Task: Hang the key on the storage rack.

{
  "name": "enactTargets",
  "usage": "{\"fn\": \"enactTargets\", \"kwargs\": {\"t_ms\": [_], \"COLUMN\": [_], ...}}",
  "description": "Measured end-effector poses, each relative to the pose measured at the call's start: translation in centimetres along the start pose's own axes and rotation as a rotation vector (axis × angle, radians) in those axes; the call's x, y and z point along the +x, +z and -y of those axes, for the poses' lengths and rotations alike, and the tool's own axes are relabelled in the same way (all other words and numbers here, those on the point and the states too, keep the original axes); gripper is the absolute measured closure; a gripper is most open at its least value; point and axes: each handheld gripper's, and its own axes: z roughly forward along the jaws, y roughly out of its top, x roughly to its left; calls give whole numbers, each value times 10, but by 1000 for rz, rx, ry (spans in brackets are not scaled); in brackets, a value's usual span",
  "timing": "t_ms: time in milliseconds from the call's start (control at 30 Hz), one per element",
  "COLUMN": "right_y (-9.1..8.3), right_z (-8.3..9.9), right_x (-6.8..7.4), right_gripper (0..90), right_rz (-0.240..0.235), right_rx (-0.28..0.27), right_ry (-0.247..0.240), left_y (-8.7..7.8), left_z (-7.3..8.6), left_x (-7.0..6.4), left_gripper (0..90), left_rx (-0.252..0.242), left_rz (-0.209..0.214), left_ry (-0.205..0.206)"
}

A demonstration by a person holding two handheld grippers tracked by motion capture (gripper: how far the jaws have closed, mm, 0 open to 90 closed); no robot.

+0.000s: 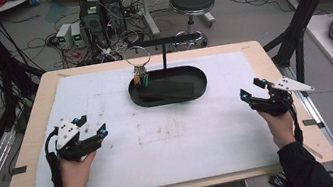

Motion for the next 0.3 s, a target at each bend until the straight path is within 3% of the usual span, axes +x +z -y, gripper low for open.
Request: {"fn": "enactTargets", "kwargs": {"t_ms": [300], "right_y": [-1], "right_z": [0], "right_x": [-1], "right_gripper": [254], "right_rz": [-1], "right_rx": [6], "right_ry": [0], "left_y": [5], "left_z": [0], "left_x": [-1], "left_gripper": [275], "left_rx": [13], "left_rz": [11], "left_ry": [2]}}
